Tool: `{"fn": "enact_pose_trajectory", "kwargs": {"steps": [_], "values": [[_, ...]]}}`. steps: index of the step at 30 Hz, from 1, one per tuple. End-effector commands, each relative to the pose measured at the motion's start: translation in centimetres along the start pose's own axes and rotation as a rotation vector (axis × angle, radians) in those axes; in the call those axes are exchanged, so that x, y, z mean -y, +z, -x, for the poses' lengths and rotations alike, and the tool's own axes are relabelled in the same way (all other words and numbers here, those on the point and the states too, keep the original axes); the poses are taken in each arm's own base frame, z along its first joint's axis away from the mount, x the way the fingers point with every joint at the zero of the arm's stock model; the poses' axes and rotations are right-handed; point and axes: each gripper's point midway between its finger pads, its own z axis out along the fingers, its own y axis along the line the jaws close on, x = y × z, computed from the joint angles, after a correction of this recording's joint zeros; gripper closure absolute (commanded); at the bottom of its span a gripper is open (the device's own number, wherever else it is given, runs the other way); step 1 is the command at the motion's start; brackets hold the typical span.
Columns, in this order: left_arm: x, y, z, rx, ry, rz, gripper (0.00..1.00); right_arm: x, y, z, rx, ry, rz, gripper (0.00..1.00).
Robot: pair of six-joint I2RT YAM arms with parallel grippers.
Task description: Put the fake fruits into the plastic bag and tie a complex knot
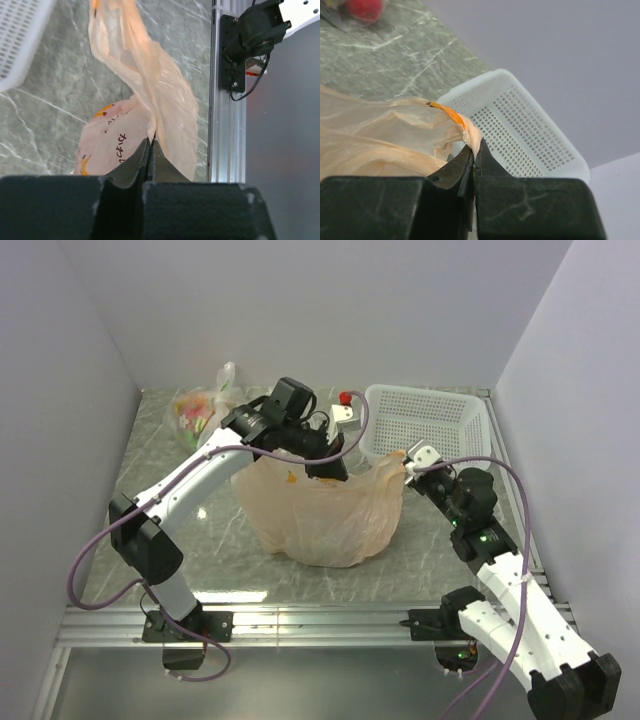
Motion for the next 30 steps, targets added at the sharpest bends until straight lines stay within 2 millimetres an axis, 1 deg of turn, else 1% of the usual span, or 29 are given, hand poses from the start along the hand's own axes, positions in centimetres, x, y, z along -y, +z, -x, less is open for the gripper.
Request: {"fn": "enact_pose_trajectory", "kwargs": {"steps": [1, 2, 4, 5, 8, 9, 11, 12, 15, 17, 19, 21, 26, 30], "values": [[0.8, 0.3, -1.0, -0.011, -0.054, -0.039, 1.0, 2.4, 0.2, 1.8, 0.044, 0.032, -0.116, 1.0], [0.5, 0.6, -2.1, -0.028, -0.079, -0.017, 1.0, 2.3, 0.2, 1.8, 0.046, 0.043, -0.114, 1.0], [0.3, 0.7, -2.6, -0.028, -0.088, -0.005, 0.99, 2.4, 0.1, 1.9, 0.044, 0.053, -0.116, 1.0], [0.6, 0.9, -3.0, -0.032, -0.1, -0.017, 0.98, 2.3, 0.1, 1.8, 0.04, 0.052, -0.112, 1.0], [1.1, 1.0, -3.4, -0.042, -0.134, -0.05, 0.89, 2.2, 0.0, 1.7, 0.039, 0.052, -0.108, 1.0], [1.5, 1.1, -3.4, -0.042, -0.152, -0.075, 0.82, 2.1, 0.0, 1.7, 0.039, 0.052, -0.106, 1.0], [1.8, 1.2, -3.6, -0.055, -0.181, -0.099, 0.76, 2.0, 0.0, 1.8, 0.042, 0.055, -0.101, 1.0], [2.1, 1.2, -3.5, -0.052, -0.187, -0.114, 0.7, 1.9, 0.1, 1.7, 0.039, 0.054, -0.096, 1.0], [2.3, 1.2, -3.0, -0.037, -0.195, -0.122, 0.63, 1.9, 0.1, 2.0, 0.046, 0.052, -0.087, 1.0], [2.5, 1.0, -2.4, -0.022, -0.203, -0.129, 0.55, 1.8, 0.0, 2.1, 0.047, 0.053, -0.079, 1.0], [2.6, 0.9, -2.0, -0.017, -0.196, -0.132, 0.52, 1.6, 0.0, 2.1, 0.046, 0.051, -0.07, 1.0], [2.4, 1.0, -1.9, -0.025, -0.219, -0.133, 0.5, 1.6, -0.1, 2.2, 0.048, 0.049, -0.067, 1.0], [2.4, 1.3, -1.4, -0.031, -0.246, -0.153, 0.47, 1.6, -0.1, 2.4, 0.053, 0.041, -0.062, 1.0], [2.1, 1.4, -1.9, -0.049, -0.248, -0.142, 0.44, 1.6, -0.1, 2.4, 0.053, 0.041, -0.062, 1.0]]}}
